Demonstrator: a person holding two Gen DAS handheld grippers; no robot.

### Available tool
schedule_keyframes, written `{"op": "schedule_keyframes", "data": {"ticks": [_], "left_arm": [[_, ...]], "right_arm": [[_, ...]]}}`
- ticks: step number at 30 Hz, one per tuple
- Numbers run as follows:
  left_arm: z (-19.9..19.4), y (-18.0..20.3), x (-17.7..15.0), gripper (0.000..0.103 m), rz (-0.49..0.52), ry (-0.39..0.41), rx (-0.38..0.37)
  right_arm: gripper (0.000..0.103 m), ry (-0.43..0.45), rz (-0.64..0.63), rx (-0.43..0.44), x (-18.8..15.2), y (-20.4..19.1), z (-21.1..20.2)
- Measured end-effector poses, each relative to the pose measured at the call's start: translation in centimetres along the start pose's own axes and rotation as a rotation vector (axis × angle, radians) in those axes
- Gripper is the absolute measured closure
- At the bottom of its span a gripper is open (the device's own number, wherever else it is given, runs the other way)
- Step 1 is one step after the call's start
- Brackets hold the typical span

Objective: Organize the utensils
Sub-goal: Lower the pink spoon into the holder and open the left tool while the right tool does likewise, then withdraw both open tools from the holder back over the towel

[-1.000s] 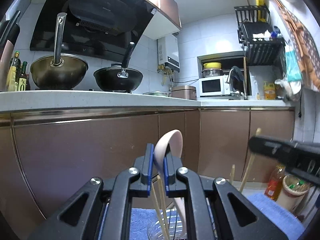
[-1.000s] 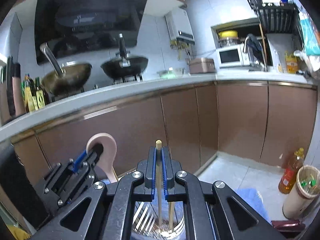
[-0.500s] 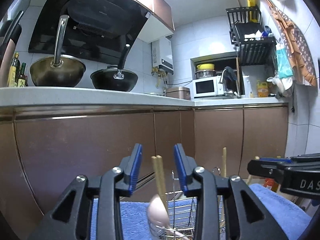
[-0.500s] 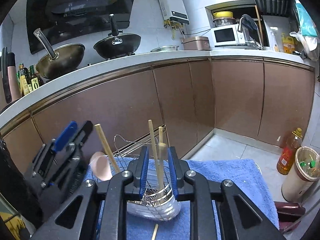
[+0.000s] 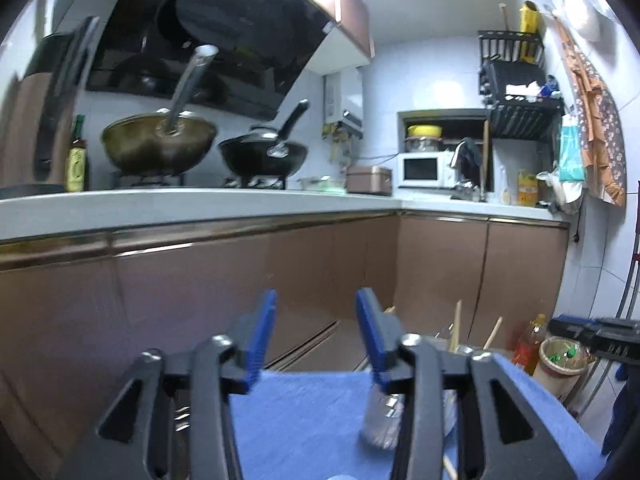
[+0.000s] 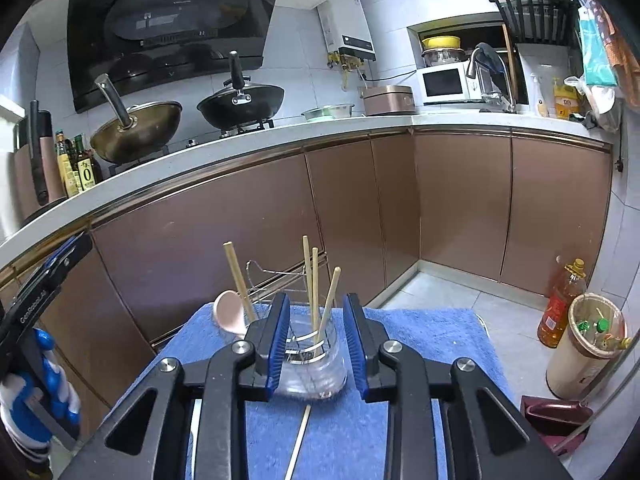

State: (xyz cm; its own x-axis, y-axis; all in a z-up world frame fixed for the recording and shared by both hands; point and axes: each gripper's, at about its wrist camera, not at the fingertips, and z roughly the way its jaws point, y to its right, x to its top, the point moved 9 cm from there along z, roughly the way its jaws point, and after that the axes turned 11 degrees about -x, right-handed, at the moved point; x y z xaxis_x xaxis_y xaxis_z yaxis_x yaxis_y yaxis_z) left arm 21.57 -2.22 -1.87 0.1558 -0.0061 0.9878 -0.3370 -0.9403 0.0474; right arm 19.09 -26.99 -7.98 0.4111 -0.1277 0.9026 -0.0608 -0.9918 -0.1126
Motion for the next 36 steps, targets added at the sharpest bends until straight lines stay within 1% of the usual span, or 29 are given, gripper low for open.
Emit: {"op": "schedule_keyframes", "data": {"ticks": [1, 2, 6, 8, 9, 14, 18, 22, 25, 27, 32, 36], "left_arm": [[-0.9, -0.7, -0.2, 0.049, -0.003, -0.009, 0.015], [-1.8, -1.5, -0.4, 0.048, -0.004, -0.017, 0.037], [-4.9, -4.5, -1.9, 0.046, -0.031, -0.052, 0.093], [-6.3, -5.8, -2.8, 0.039, -0.043, -0.078, 0.115], [-6.7, -6.4, -3.3, 0.038, -0.051, -0.089, 0.119], [-9.1, -9.6, -5.8, 0.038, -0.133, -0.151, 0.143], [-10.3, -11.4, -7.8, 0.038, -0.173, -0.214, 0.151], [-10.9, -12.1, -9.7, 0.038, -0.216, -0.278, 0.126], [-11.1, -12.2, -11.8, 0.038, -0.252, -0.351, 0.093], [-11.3, -12.2, -12.8, 0.038, -0.272, -0.377, 0.073], [-11.3, -12.3, -14.3, 0.038, -0.319, -0.409, 0.05], [-10.6, -12.3, -16.0, 0.038, -0.345, -0.465, 0.03]], "right_arm": [[0.077, 0.002, 0.0, 0.002, -0.1, 0.0, -0.7], [0.077, 0.002, -0.001, 0.002, -0.2, 0.1, -1.2], [0.077, 0.006, 0.001, 0.004, -0.7, 0.2, -3.4], [0.077, 0.003, 0.002, 0.001, -1.3, 0.3, -4.4], [0.077, 0.001, 0.0, -0.002, -1.5, 0.4, -4.8], [0.077, -0.023, 0.008, -0.034, -2.7, 0.8, -6.0], [0.077, -0.047, 0.007, -0.054, -3.7, 0.9, -6.6], [0.077, -0.082, 0.014, -0.043, -4.8, 0.6, -6.8], [0.077, -0.104, 0.006, -0.037, -5.7, 0.1, -6.9], [0.077, -0.114, 0.004, -0.034, -6.1, -0.1, -6.9], [0.077, -0.129, 0.009, -0.03, -6.4, -0.2, -7.0], [0.077, -0.153, 0.009, -0.017, -7.1, -0.5, -6.7]]}}
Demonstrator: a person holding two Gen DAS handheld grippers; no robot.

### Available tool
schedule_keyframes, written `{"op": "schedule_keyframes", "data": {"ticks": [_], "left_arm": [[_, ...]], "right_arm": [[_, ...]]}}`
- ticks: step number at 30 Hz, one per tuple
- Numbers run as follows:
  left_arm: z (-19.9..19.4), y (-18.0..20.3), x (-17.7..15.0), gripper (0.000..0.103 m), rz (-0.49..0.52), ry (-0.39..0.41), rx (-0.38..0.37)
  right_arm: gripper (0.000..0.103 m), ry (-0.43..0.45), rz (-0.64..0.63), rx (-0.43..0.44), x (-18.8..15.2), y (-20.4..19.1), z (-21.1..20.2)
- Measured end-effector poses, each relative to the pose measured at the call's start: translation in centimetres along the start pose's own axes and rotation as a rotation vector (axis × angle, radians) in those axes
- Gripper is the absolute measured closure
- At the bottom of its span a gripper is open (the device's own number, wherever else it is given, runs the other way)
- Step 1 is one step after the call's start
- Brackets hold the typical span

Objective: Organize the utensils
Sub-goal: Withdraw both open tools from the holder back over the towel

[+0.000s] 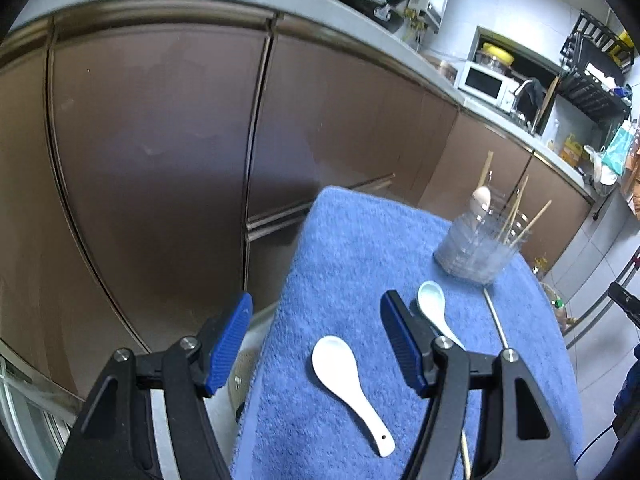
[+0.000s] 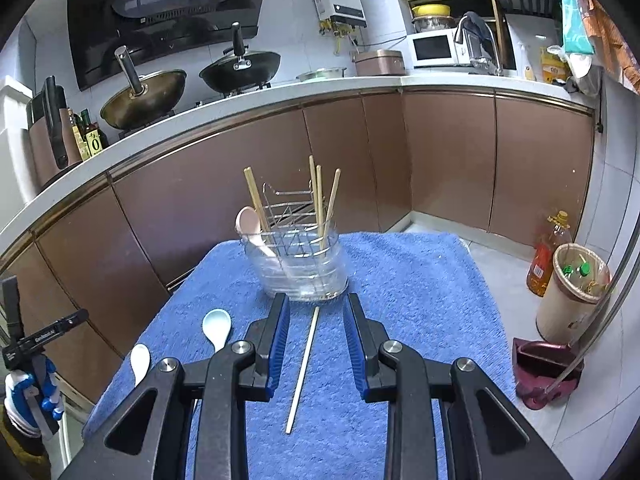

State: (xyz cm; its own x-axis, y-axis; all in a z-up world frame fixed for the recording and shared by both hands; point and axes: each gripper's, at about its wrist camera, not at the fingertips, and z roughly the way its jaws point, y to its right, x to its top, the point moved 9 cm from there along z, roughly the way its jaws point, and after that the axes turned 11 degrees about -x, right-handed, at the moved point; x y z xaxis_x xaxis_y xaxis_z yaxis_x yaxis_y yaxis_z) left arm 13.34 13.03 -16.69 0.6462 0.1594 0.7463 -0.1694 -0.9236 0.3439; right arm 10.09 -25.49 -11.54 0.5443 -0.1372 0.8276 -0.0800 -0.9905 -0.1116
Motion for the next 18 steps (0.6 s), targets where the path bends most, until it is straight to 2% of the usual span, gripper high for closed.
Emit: {"op": "schedule_keyframes", "data": {"ticks": [10, 18], "left_arm": [[3.3, -1.3, -3.0, 0.039, -0.091, -0.139, -0.086], [5.4, -1.3, -4.7, 0.041, -0.102, -0.216, -0.125]], "right_arm": [[0.077, -0.096, -0.049, 0.051, -1.9, -2.7, 2.0], [0.077, -0.176, -0.107, 0.117, -3.8, -5.9, 3.6]]}}
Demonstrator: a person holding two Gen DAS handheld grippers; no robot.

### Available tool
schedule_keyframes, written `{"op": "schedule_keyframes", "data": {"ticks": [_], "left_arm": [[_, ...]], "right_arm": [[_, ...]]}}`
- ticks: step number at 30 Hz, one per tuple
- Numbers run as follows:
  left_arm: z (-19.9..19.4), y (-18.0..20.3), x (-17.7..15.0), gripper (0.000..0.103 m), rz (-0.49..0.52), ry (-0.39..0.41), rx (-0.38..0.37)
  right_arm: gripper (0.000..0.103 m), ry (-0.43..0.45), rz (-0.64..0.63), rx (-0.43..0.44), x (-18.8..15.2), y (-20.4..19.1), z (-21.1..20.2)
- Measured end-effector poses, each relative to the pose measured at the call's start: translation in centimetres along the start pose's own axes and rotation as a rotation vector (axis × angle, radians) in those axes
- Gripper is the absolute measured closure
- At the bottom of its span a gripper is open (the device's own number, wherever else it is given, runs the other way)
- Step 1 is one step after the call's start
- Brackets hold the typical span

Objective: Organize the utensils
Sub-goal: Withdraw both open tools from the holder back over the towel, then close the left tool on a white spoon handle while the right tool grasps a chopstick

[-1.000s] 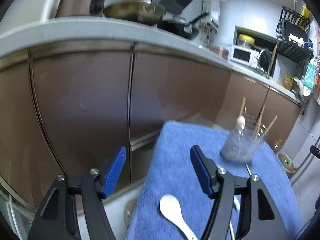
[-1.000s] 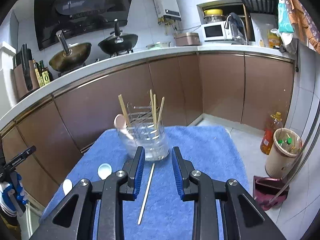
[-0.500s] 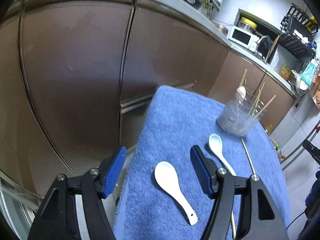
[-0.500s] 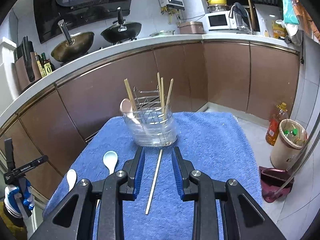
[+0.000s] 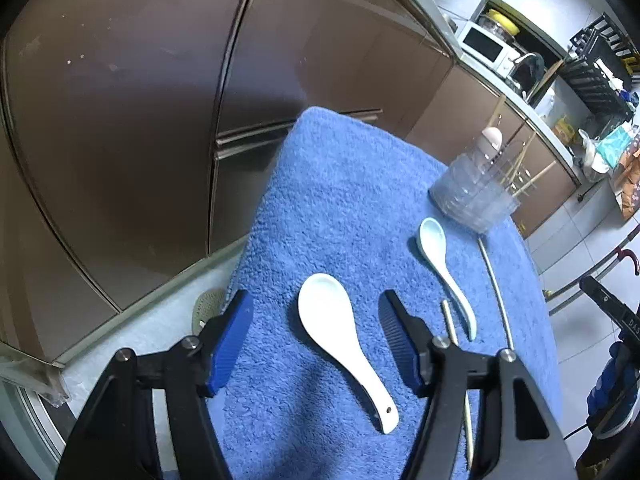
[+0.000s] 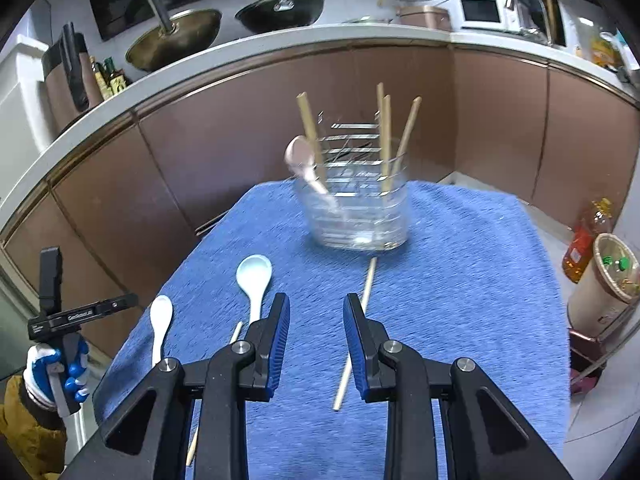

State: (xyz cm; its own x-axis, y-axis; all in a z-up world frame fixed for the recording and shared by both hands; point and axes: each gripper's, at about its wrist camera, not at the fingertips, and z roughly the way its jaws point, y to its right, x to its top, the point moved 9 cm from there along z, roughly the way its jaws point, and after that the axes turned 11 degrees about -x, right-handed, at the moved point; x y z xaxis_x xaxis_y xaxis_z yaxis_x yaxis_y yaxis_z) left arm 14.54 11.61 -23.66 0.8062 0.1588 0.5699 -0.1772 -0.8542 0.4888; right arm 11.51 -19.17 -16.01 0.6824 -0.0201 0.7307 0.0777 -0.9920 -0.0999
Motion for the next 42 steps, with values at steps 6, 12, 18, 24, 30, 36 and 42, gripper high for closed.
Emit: {"op": "schedule_keyframes", "data": {"ticks": [6, 12, 18, 24, 30, 36, 42], "left_arm": [[1.2, -0.5, -0.1, 0.044, -0.021, -0.032, -0.016], [2.1, -0.8, -0.3, 0.046, -0.028, -0.054, -0.023], [2.7, -1.1, -0.6, 0.049, -0.037, -0.064, -0.028], [3.7, -0.8, -0.6, 0.059, -0.024, -0.093, -0.034], [5.0, -1.0, -0.6, 0.074, -0.014, -0.132, -0.019], [5.7, -0.8, -0.5, 0.078, 0.002, -0.154, -0.009], [5.8, -0.4, -0.7, 0.093, 0.027, -0.163, 0.011]], "right_arm": [[0.077, -0.109, -0.012, 0.102, -1.5, -3.1, 2.6], [0.077, -0.232, -0.067, 0.186, -3.5, -7.4, 5.6], [0.077, -0.321, -0.134, 0.224, -5.0, -10.6, 8.3], [0.08, -0.417, -0.189, 0.182, -6.2, -12.2, 11.7], [0.088, -0.481, -0.173, 0.135, -6.4, -11.9, 14.1], [0.092, -0.511, -0.2, 0.083, -5.8, -12.4, 15.2], [0.092, -0.51, -0.268, 0.034, -6.0, -12.8, 15.2]]}}
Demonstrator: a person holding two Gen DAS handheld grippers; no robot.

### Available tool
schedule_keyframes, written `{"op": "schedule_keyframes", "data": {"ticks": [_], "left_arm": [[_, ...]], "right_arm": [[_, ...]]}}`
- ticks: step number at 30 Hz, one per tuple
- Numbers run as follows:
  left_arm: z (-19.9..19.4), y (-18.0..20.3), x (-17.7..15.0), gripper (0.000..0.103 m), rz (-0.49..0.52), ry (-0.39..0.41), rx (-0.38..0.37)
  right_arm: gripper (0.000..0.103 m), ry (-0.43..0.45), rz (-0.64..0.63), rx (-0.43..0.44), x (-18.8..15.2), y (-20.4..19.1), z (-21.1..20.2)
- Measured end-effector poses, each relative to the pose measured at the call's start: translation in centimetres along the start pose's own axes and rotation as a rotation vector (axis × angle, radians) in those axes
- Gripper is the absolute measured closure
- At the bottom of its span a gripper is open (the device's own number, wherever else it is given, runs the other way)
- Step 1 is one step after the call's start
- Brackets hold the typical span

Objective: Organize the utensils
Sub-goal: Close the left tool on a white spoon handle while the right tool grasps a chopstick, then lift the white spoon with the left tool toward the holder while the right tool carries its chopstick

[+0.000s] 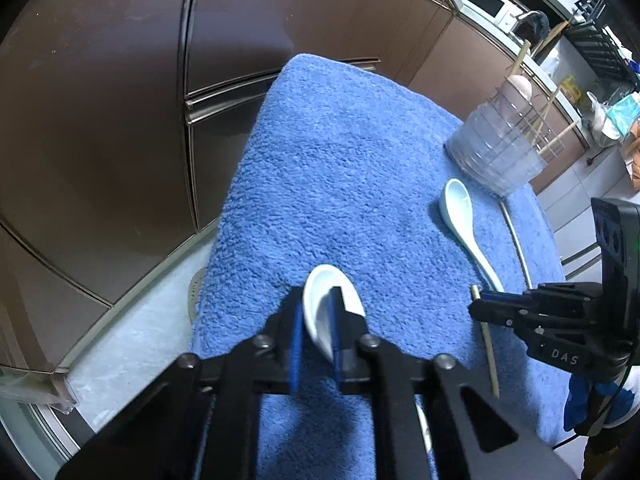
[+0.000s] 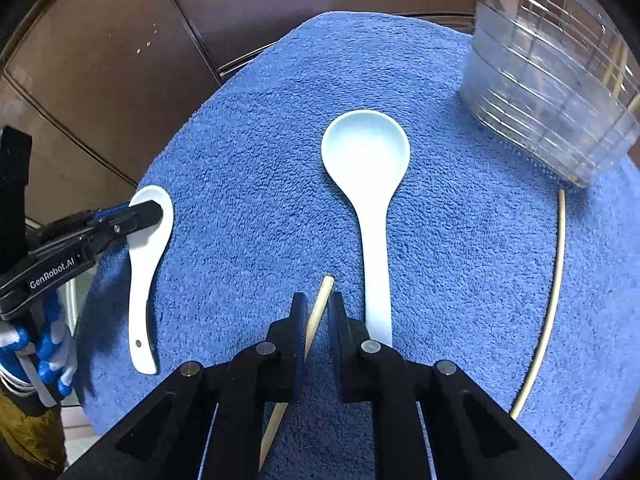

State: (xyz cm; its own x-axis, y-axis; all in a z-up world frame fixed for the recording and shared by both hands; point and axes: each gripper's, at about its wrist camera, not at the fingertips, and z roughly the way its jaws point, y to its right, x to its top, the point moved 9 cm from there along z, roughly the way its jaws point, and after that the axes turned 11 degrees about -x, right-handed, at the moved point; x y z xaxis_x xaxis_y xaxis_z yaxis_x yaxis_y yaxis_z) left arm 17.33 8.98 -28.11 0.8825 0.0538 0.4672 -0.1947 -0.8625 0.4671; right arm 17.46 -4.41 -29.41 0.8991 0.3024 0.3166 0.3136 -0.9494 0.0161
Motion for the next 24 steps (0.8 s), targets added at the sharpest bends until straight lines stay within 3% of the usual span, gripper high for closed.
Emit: {"op": "schedule_keyframes", "data": {"ticks": [9, 16, 24], "left_arm": [[-1.3, 2.3, 0.4, 0.097, 0.087, 0.072, 0.058], [-3.5, 6.0, 1.2, 0.097, 0.235, 0.174, 0.134], [-5.0, 10.5, 1.0, 0.097, 0.365, 0.238, 0.175]], "right_arm": [[0.096, 0.044, 0.018, 0.021, -0.6, 0.0, -0.9], [0.097, 0.146, 0.04, 0.062, -1.6, 0.9, -4.2], [0.096, 0.267, 0.067, 0.058, -2.8, 2.9, -8.1]]}}
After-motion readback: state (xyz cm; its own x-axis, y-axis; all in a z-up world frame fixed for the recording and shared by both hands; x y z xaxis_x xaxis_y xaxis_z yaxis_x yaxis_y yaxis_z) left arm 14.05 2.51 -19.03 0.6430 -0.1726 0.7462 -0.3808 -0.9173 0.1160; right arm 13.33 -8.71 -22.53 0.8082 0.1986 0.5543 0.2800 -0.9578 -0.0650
